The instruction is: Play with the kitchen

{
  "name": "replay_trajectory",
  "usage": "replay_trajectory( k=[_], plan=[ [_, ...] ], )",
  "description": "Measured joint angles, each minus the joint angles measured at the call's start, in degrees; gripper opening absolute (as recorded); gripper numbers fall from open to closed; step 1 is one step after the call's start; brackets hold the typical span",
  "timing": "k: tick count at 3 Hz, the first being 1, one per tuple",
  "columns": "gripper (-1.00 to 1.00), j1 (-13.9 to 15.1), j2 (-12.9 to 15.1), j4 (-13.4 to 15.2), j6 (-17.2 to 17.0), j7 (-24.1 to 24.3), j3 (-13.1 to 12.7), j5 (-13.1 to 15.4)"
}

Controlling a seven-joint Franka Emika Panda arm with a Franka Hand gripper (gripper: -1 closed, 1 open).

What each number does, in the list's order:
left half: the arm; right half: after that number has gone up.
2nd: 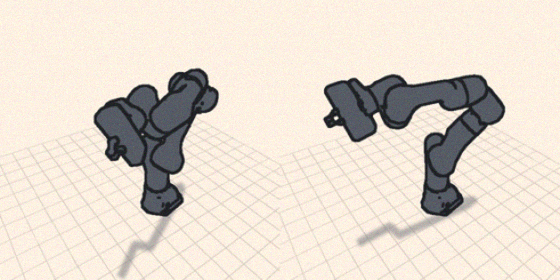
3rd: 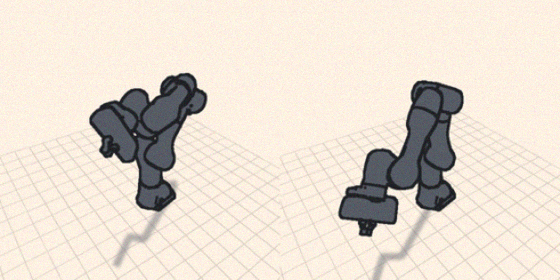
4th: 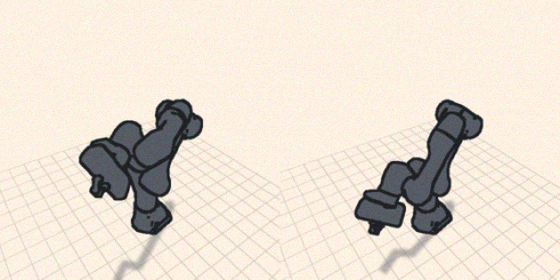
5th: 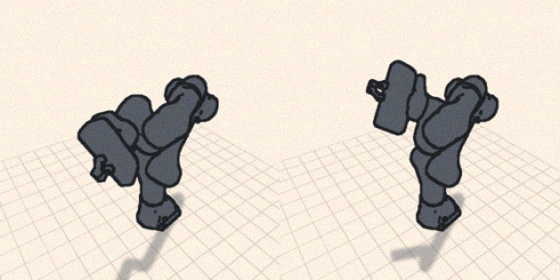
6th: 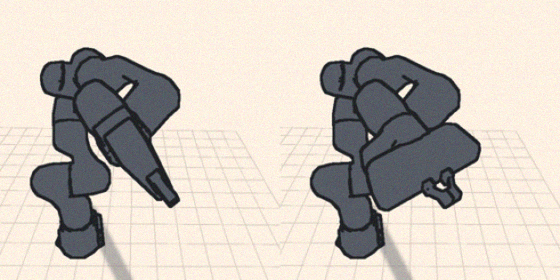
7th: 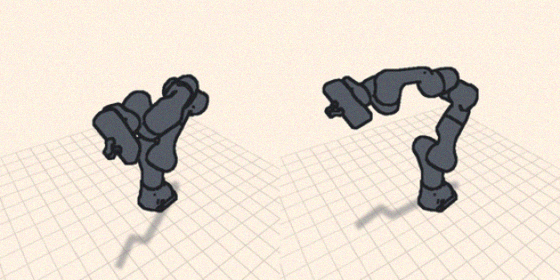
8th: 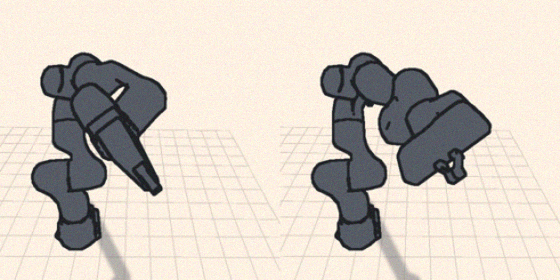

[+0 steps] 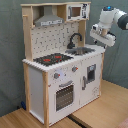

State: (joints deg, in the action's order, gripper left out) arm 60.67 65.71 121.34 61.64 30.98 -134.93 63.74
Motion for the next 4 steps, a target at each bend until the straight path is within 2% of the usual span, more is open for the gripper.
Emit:
replay_trajectory(
  k=[1,4],
  plan=[
    [1.00,-2.54,-4.49,-0.21,1.82,-0.61,-2.03,-1.21],
    [1.00,-7.99,-17.22,2.67,8.52,-6.85,1.69,-6.76]
  ],
)
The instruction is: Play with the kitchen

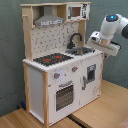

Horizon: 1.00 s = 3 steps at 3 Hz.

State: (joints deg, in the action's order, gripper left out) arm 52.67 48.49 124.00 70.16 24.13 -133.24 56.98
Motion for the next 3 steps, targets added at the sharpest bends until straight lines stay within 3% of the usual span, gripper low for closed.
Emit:
replay_trajectory(
  k=[3],
  plan=[
    [1.00,-5.43,-12.84,2.81,6.65,-6.43,3.60,-5.49]
  ],
)
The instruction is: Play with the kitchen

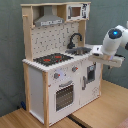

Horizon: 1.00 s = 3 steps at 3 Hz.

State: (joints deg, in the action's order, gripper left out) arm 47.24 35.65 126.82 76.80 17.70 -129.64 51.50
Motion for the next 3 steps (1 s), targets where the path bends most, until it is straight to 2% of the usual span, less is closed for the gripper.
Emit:
replay_trajectory(
  k=[3],
  plan=[
    [1.00,-5.63,-13.25,2.96,6.95,-6.66,3.80,-5.70]
  ],
)
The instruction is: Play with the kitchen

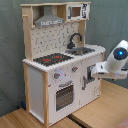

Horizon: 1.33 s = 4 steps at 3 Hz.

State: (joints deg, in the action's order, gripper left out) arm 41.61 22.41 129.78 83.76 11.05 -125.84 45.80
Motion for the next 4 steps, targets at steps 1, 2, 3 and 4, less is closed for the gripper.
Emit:
replay_trajectory(
  k=[1,2,3,4],
  plan=[
    [1.00,-1.84,-4.35,0.98,2.20,-2.14,1.25,-1.85],
    [1.00,-3.69,-8.70,2.02,4.52,-4.32,2.45,-3.74],
    [1.00,-5.61,-13.19,3.01,6.88,-6.56,3.70,-5.65],
    [1.00,-7.60,-17.85,4.06,9.28,-8.90,5.00,-7.62]
  ],
)
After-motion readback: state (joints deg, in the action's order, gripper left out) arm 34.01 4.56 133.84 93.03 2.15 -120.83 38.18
